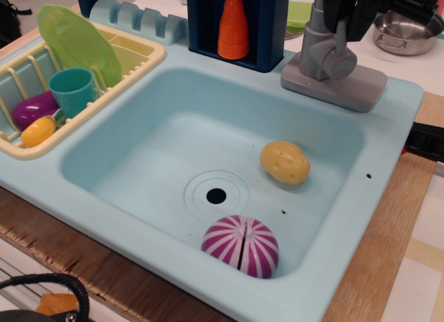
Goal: Turn lever vertical to-front
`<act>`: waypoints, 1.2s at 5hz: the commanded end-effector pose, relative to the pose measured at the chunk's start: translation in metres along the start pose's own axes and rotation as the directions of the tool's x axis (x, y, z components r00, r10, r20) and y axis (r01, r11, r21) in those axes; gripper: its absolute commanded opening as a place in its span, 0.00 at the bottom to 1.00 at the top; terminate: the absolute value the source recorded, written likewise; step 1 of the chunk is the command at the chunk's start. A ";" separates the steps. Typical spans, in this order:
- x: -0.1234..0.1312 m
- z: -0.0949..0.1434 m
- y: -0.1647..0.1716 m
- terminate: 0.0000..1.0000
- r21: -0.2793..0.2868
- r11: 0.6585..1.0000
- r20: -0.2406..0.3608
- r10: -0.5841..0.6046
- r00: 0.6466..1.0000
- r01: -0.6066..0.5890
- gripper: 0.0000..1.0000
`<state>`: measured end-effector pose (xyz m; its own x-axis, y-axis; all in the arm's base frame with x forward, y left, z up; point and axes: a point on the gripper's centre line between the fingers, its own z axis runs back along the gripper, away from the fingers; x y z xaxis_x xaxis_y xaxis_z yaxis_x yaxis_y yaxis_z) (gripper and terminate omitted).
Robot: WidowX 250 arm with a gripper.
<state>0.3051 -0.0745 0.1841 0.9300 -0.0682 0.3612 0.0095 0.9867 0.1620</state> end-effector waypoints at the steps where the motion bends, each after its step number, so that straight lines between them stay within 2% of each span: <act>1: -0.031 0.001 0.012 0.00 -0.002 0.999 -0.073 0.045 0.996 -0.045 0.00; 3: -0.057 -0.009 0.013 0.00 -0.040 0.994 -0.126 0.099 0.987 -0.104 0.00; 5: -0.069 -0.023 0.013 0.00 -0.080 0.987 -0.209 0.120 0.971 -0.139 0.00; 6: -0.073 -0.009 0.013 0.00 -0.082 0.984 -0.252 0.135 0.958 -0.160 1.00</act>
<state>0.2352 -0.0554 0.1380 0.9914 0.0987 0.0856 -0.1029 0.9936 0.0465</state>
